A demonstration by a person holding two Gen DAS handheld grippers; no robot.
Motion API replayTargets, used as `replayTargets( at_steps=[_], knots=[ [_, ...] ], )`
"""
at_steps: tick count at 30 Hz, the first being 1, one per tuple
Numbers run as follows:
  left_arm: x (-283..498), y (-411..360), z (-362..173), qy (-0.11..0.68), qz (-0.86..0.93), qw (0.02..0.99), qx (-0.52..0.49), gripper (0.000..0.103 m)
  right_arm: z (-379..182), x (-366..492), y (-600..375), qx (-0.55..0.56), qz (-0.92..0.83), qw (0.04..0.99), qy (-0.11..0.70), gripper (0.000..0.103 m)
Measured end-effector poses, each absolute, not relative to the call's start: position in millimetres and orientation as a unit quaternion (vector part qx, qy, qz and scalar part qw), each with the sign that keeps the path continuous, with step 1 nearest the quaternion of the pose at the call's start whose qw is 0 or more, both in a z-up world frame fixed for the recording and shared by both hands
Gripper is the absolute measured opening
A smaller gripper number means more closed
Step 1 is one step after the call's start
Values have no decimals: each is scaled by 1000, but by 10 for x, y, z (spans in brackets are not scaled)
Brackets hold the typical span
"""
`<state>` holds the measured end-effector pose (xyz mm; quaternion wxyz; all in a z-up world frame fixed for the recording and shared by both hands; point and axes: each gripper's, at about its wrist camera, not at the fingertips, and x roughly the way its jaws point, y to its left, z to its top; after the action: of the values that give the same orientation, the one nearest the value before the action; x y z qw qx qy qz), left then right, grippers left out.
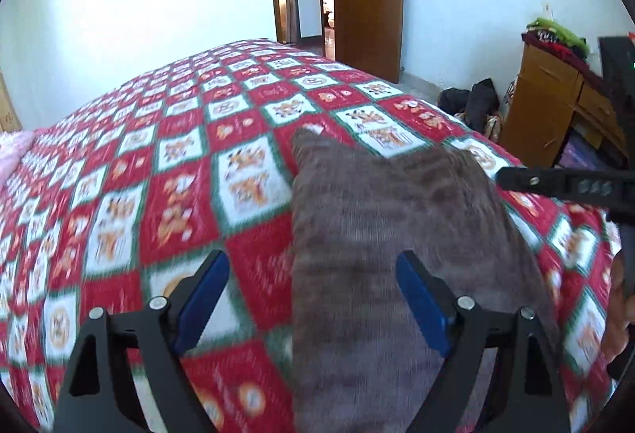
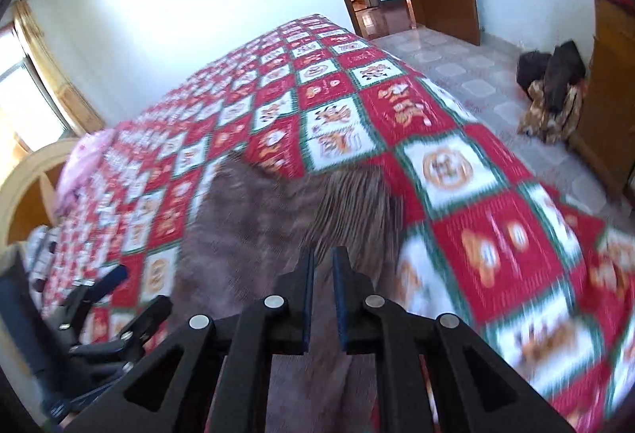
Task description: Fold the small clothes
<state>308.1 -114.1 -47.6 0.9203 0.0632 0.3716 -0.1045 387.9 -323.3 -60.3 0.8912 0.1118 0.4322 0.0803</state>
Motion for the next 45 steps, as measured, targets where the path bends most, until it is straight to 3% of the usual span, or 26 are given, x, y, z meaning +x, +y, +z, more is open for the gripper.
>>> replayTargets(
  at_steps=[9,20,28,30,32,33,45],
  knots=[
    [3842,-1448,-840,404,-65,910,66,89,-1077,4490,-3314,81,59,896,432,10],
    [3966,-1500,-958,428,-39,899,80,101,-1204,4632,-3460,134,55,900,411,9],
    [3966,-1492,-962,423,-38,902,80,102,-1098,4432,-3548,157,48,906,389,11],
    [3965,-1501,-961,421,-38,902,82,102,-971,4274,-3612,164,20,911,377,25],
    [3957,-1509,-958,418,-36,904,85,102,-882,4108,-3692,199,21,911,362,66],
    [3957,-1507,-956,418,-36,904,84,103,-853,4011,-3721,219,27,909,353,71],
    [3947,-1417,-926,430,-56,899,53,103,-961,3818,-3801,227,28,911,344,74]
  ],
)
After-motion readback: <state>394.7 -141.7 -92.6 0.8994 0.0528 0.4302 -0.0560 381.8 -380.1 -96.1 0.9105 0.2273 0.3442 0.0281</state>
